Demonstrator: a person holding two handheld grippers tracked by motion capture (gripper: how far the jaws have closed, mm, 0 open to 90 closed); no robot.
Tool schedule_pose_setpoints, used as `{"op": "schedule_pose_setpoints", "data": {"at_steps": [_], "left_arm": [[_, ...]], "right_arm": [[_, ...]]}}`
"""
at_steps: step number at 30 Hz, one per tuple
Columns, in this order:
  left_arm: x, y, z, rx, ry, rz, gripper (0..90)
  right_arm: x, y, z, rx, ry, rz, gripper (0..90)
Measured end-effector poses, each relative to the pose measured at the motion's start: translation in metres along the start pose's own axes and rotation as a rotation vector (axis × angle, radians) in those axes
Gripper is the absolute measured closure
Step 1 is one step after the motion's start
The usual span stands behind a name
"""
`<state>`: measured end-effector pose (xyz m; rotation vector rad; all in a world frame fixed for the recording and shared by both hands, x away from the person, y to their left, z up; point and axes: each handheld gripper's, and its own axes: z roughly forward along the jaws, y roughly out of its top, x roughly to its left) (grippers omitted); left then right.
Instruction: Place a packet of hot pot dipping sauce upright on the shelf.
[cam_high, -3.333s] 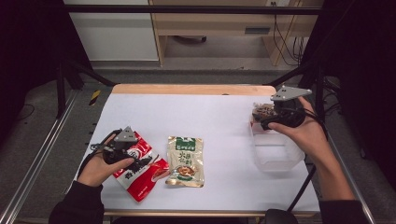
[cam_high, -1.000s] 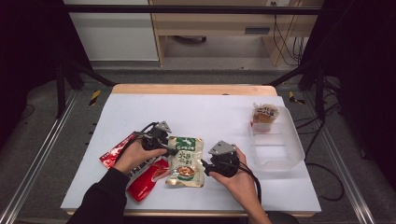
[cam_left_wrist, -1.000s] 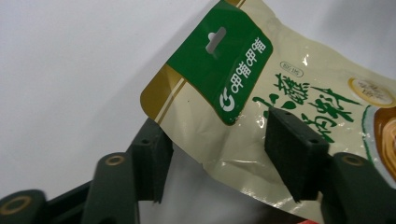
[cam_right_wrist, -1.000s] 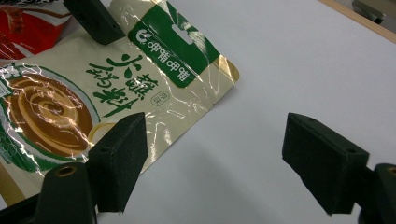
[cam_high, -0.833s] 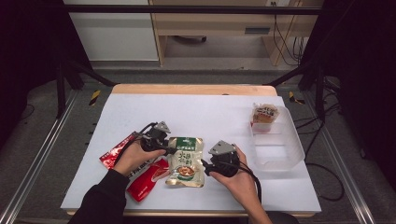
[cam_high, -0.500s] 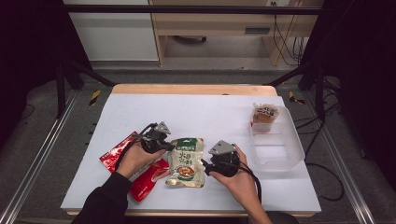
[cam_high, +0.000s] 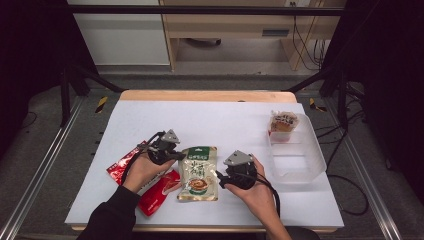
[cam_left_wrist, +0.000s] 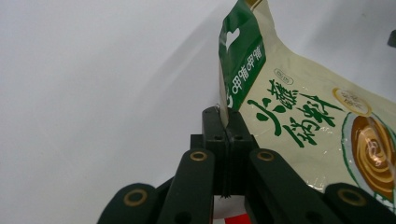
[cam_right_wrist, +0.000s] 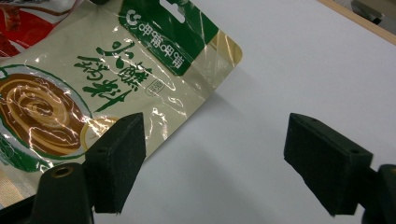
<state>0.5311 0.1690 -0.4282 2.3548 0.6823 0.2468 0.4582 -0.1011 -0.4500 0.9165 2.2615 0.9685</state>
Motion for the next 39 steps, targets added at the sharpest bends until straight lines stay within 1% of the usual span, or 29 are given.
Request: {"op": "schedule_pose_setpoints", "data": {"at_steps": [4,7,9,10,13,18,20,22,24,25,31,33,35,39], "left_arm": [[-0.005,0.003,-0.008,-0.027,0.01,0.009,90.0],[-0.009,0.005,-0.016,-0.052,0.009,0.013,90.0],[-0.013,0.008,-0.023,-0.062,0.009,0.028,90.0],[-0.014,0.009,-0.026,-0.072,0.008,0.033,90.0],[-0.018,0.014,-0.034,-0.096,0.0,0.046,90.0],[-0.027,0.019,-0.045,-0.111,-0.007,0.084,90.0],[-0.029,0.021,-0.048,-0.114,-0.006,0.096,90.0],[-0.03,0.022,-0.051,-0.123,-0.013,0.101,90.0],[-0.03,0.022,-0.051,-0.129,-0.009,0.1,90.0],[-0.03,0.022,-0.051,-0.129,-0.009,0.1,90.0],[-0.03,0.024,-0.055,-0.143,-0.013,0.109,90.0],[-0.03,0.024,-0.057,-0.144,-0.015,0.114,90.0],[-0.031,0.025,-0.059,-0.152,-0.018,0.114,90.0],[-0.034,0.028,-0.062,-0.161,-0.016,0.135,90.0]], "right_arm": [[0.0,0.0,0.0,-0.002,0.004,0.002,21.6],[0.0,0.001,-0.001,-0.007,0.004,0.0,22.4],[-0.002,0.002,-0.003,-0.016,-0.001,0.0,24.0],[-0.002,0.002,-0.005,-0.022,-0.003,0.009,24.8],[-0.005,0.003,-0.007,-0.028,-0.001,0.014,26.3],[-0.008,0.005,-0.014,-0.049,0.015,0.035,28.7],[-0.01,0.006,-0.017,-0.058,0.014,0.037,29.3],[-0.012,0.007,-0.019,-0.064,0.013,0.038,29.2],[-0.013,0.008,-0.019,-0.068,0.017,0.042,29.2],[-0.013,0.008,-0.019,-0.067,0.017,0.048,29.2],[-0.017,0.012,-0.02,-0.059,0.032,0.038,28.8],[-0.02,0.016,-0.021,-0.051,0.033,0.03,28.3],[-0.023,0.022,-0.024,-0.044,0.04,0.011,27.5],[-0.027,0.038,-0.033,-0.008,0.074,-0.067,24.2]]}}
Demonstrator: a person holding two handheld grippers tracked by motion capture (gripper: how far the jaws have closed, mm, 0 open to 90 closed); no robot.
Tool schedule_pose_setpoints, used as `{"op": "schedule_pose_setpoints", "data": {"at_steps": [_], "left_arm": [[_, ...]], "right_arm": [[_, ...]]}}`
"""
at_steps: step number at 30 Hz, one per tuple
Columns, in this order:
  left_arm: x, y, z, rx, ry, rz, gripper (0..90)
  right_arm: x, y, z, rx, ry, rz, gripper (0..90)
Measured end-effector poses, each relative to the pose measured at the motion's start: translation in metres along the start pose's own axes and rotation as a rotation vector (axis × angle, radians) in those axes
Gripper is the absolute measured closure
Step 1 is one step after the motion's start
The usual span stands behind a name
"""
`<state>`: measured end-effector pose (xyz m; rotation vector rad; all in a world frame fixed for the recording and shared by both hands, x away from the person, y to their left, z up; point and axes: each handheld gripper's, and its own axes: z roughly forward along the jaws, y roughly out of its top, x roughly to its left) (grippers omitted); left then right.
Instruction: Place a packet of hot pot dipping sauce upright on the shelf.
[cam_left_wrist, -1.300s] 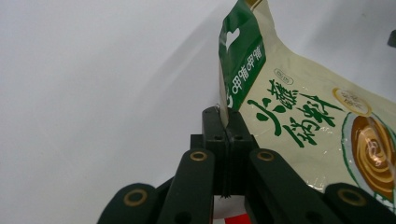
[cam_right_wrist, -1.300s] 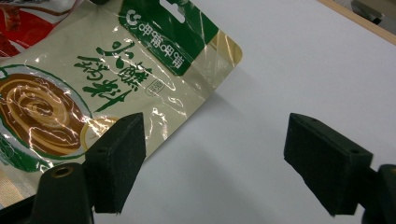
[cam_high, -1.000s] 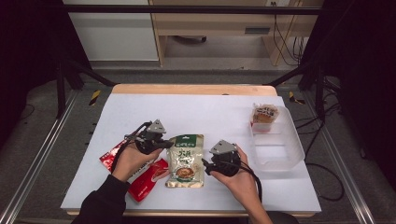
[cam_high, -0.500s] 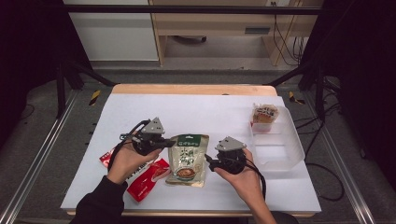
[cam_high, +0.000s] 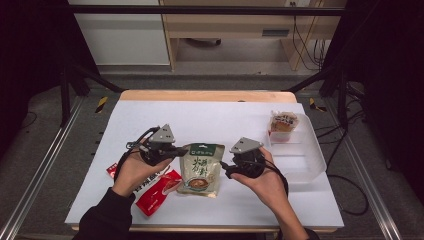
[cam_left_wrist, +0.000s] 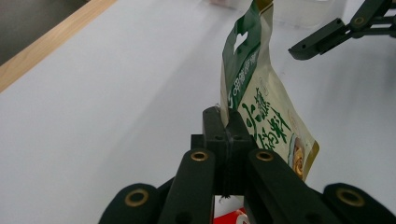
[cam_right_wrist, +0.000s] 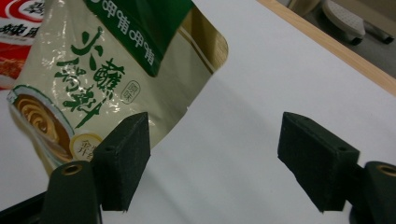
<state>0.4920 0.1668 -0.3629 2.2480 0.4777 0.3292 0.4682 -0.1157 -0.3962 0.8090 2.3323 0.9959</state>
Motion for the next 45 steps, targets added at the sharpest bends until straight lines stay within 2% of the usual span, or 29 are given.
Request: {"op": "schedule_pose_setpoints", "data": {"at_steps": [7,10,14,16,18,22,26,30,32,35,37,40,45], "left_arm": [[-0.008,0.006,-0.005,-0.01,0.002,0.046,90.0],[-0.01,0.008,-0.008,-0.016,0.0,0.05,90.0],[-0.012,0.01,-0.009,-0.017,0.002,0.068,90.0],[-0.013,0.01,-0.01,-0.017,0.003,0.071,90.0],[-0.012,0.01,-0.01,-0.017,0.0,0.069,90.0],[-0.013,0.009,-0.011,-0.019,0.001,0.067,90.0],[-0.012,0.007,-0.011,-0.015,0.0,0.06,90.0],[-0.01,0.002,-0.01,-0.012,-0.002,0.03,89.7],[-0.008,-0.001,-0.009,-0.023,-0.022,0.008,81.8],[-0.008,-0.005,-0.01,-0.035,-0.014,-0.007,67.7],[-0.009,-0.008,-0.013,-0.024,0.005,-0.01,59.2],[-0.01,-0.013,-0.017,-0.023,0.02,-0.029,50.7],[-0.005,-0.025,-0.021,-0.004,0.052,-0.066,42.0]], "right_arm": [[-0.002,0.028,-0.008,0.067,0.051,-0.139,25.9],[0.001,0.039,-0.005,0.099,0.098,-0.194,33.6],[0.008,0.051,0.001,0.14,0.139,-0.263,45.5],[0.009,0.056,0.003,0.163,0.156,-0.302,55.4],[0.01,0.059,0.005,0.187,0.156,-0.319,62.8],[0.012,0.062,0.006,0.19,0.174,-0.336,73.3],[0.015,0.063,0.01,0.206,0.192,-0.352,87.7],[0.018,0.063,0.011,0.22,0.198,-0.37,90.0],[0.018,0.064,0.009,0.22,0.201,-0.382,90.0],[0.017,0.066,0.004,0.224,0.196,-0.385,90.0],[0.016,0.067,0.0,0.225,0.193,-0.392,90.0],[0.013,0.069,-0.008,0.218,0.185,-0.397,90.0],[0.007,0.074,-0.02,0.21,0.151,-0.428,90.0]]}}
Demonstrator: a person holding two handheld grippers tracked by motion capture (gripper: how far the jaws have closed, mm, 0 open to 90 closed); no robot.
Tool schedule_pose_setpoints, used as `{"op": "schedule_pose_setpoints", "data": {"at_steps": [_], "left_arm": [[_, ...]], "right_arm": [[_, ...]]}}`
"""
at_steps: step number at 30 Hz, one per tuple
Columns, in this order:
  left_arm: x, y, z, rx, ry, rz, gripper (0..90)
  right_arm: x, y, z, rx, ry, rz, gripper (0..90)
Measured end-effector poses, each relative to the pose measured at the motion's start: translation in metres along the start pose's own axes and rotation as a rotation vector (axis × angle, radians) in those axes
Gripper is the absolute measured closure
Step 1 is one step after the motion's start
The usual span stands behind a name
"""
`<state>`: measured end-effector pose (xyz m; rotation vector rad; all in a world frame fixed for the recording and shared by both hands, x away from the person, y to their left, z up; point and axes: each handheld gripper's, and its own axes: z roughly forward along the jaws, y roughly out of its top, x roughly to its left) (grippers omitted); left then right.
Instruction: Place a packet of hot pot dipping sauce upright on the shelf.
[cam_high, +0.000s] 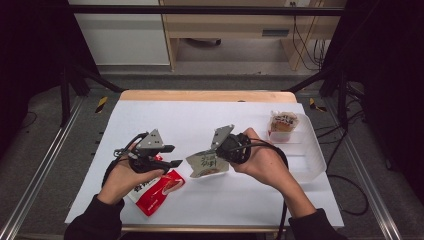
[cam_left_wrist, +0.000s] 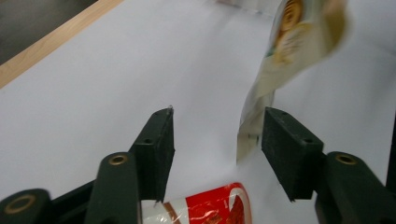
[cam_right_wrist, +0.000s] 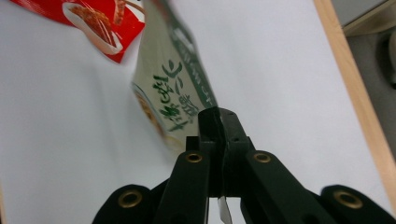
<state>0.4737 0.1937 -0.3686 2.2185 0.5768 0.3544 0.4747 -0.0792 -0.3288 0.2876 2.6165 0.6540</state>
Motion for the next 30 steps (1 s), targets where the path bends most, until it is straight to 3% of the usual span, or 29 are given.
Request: {"op": "schedule_pose_setpoints", "data": {"at_steps": [3,9,15,24,30], "left_arm": [[0.003,-0.007,-0.001,0.03,0.022,-0.022,35.9],[0.006,-0.016,-0.003,0.036,0.056,-0.048,25.8],[0.008,-0.023,-0.003,0.044,0.071,-0.082,15.1],[0.014,-0.034,-0.004,0.042,0.092,-0.115,13.6],[0.016,-0.038,-0.005,0.036,0.086,-0.114,11.2]], "right_arm": [[-0.006,-0.006,-0.005,0.008,-0.027,0.02,90.0],[-0.023,-0.021,-0.028,-0.021,-0.058,0.063,90.0],[-0.036,-0.03,-0.049,-0.045,-0.104,0.071,90.0],[-0.057,-0.04,-0.09,-0.091,-0.185,0.082,90.0],[-0.073,-0.058,-0.11,-0.104,-0.24,0.114,90.0]]}}
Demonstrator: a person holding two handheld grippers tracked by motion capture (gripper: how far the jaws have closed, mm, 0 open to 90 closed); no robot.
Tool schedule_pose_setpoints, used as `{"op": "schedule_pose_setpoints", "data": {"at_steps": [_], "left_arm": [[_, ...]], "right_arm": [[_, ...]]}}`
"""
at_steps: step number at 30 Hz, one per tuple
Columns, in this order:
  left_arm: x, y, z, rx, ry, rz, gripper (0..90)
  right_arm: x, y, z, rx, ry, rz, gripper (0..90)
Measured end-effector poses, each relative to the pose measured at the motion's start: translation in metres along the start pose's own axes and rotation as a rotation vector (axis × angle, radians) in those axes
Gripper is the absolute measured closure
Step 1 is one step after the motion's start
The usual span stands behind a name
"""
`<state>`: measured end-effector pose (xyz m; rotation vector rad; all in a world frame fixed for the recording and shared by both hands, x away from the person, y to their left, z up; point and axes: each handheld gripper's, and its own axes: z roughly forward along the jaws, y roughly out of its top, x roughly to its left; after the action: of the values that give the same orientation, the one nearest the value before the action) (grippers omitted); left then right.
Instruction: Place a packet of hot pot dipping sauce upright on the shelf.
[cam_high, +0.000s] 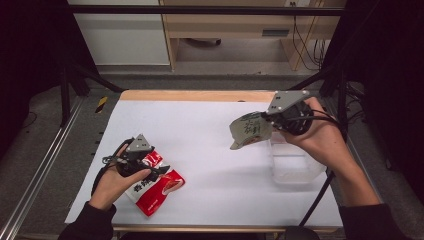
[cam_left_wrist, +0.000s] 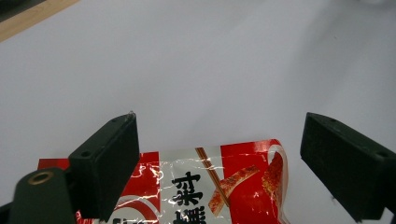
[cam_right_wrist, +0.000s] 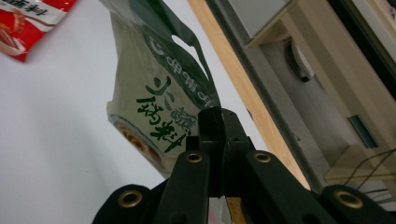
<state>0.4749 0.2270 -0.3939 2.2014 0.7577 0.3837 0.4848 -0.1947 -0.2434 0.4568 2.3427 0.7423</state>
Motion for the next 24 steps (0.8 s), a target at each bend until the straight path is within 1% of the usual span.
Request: {"op": "schedule_pose_setpoints", "data": {"at_steps": [2,4,7,9,12,13,15,18,21,24], "left_arm": [[0.003,-0.002,-0.002,-0.015,0.012,-0.015,10.6],[0.006,-0.004,-0.003,-0.027,0.016,-0.028,10.0],[0.009,-0.007,-0.003,-0.019,0.028,-0.036,9.8],[0.012,-0.009,-0.004,-0.023,0.038,-0.038,9.8],[0.013,-0.011,-0.005,-0.026,0.055,-0.052,9.8],[0.014,-0.011,-0.005,-0.026,0.061,-0.05,9.9],[0.014,-0.011,-0.006,-0.032,0.083,-0.054,10.6],[0.016,-0.014,-0.008,-0.041,0.093,-0.068,10.6],[0.018,-0.016,-0.008,-0.035,0.098,-0.075,10.6],[0.017,-0.015,-0.007,-0.036,0.091,-0.071,10.6]], "right_arm": [[-0.006,-0.006,-0.004,-0.001,-0.015,0.011,90.0],[-0.014,-0.014,-0.008,-0.008,-0.034,0.026,90.0],[-0.022,-0.024,-0.012,-0.011,-0.063,0.039,90.0],[-0.028,-0.03,-0.014,-0.017,-0.078,0.049,90.0],[-0.036,-0.04,-0.016,-0.031,-0.107,0.073,90.0],[-0.038,-0.043,-0.017,-0.036,-0.118,0.082,90.0],[-0.042,-0.051,-0.017,-0.038,-0.129,0.095,90.0],[-0.047,-0.063,-0.016,-0.029,-0.139,0.119,90.0],[-0.05,-0.078,-0.014,-0.025,-0.151,0.148,90.0],[-0.054,-0.092,-0.012,-0.019,-0.153,0.166,90.0]]}}
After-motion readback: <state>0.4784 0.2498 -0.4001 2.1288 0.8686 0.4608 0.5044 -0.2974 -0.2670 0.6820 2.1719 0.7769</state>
